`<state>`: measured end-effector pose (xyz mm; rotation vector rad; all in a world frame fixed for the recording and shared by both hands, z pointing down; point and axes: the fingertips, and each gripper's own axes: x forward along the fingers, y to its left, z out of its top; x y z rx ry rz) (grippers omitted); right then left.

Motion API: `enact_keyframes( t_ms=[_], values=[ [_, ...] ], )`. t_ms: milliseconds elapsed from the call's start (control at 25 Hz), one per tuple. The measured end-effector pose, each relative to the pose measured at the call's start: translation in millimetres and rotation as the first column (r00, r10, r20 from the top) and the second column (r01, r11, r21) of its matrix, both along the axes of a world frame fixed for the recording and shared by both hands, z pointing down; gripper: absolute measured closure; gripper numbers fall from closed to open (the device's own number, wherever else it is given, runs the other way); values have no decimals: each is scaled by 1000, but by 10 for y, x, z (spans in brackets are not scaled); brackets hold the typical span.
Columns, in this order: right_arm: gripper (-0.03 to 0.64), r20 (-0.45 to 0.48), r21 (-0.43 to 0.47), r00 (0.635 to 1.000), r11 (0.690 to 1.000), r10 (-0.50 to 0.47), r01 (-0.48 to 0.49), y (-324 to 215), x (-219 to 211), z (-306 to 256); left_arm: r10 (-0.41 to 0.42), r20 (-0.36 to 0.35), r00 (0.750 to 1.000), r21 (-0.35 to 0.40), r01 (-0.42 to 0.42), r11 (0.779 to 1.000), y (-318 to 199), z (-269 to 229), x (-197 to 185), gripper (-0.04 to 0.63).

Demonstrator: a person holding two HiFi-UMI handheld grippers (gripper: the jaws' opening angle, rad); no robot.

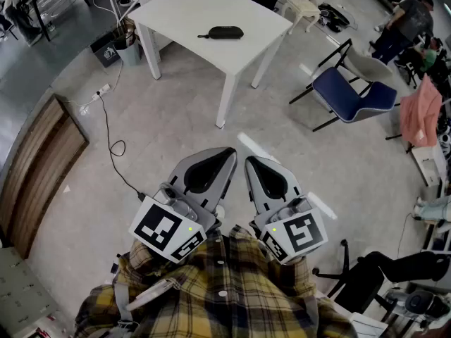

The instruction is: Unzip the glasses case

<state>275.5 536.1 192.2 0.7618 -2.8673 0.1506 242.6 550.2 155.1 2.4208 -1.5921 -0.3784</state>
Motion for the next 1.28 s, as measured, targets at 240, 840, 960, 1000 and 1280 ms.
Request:
enact_keyframes(
  t_ms=[240,840,960,1000,1280],
  values=[
    [618,12,29,1000,999,-16,15,46,172,10,3,19,1000,22,-4,1000,32,20,207,588],
    [618,17,-2,999,999,-36,36,-78,387,106,-43,18,999,1,43,999,-95,102,361,588],
    [618,13,-14,999,999,-45,45,-172,264,148,-54,15,998,-8,55,998,-186,146,231,588],
    [618,11,-16,999,999,-48,48,-219,189,165,-56,17,998,-9,56,998,-232,164,161,588],
    [618,-17,-25,998,998,-52,52,-690,-437,225,-51,18,999,-8,51,999,-745,187,-444,588]
  ],
)
